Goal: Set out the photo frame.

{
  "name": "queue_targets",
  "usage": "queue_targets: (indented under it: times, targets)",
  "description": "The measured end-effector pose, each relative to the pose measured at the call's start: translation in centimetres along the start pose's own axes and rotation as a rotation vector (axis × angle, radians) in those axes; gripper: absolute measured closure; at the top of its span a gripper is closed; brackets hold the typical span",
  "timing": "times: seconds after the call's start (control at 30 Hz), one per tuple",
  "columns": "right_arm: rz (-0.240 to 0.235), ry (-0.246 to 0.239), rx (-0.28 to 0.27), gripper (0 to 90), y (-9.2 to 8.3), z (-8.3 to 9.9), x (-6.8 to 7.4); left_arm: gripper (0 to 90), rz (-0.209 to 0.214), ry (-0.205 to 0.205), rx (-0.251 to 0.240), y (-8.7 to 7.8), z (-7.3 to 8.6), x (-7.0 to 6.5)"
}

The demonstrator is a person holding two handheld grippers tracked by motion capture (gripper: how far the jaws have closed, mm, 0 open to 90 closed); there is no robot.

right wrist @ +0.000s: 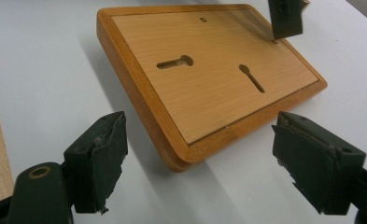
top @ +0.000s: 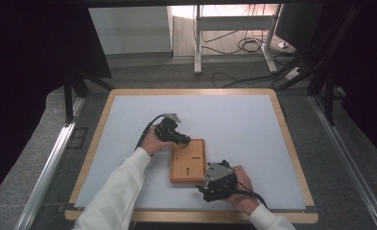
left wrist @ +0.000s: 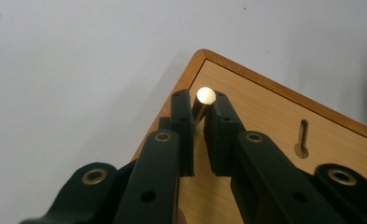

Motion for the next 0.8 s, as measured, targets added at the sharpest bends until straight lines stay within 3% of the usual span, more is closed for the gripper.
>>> queue_targets:
  times: [0.3,0.8]
  targets:
    - [0.034,-0.078,0.066,16.2,1.9,-0.3,0.5,83.3,0.006,-0.003,0.008,0.0,-0.1,0.0]
    - [0.112,-0.171,0.100,16.9,3.5,-1.0,0.6,83.3,0.009,-0.011,0.005,0.0,-0.1,0.1]
Point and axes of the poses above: each handheld gripper's, and its own axes: y roughly forward along the jaws, z roughly out of its underside, x roughly to its left, the point moved 7 cm from there along y, roughly forward along the jaws, and after that the axes turned 9 degrees about -y, right-handed, at the moved point
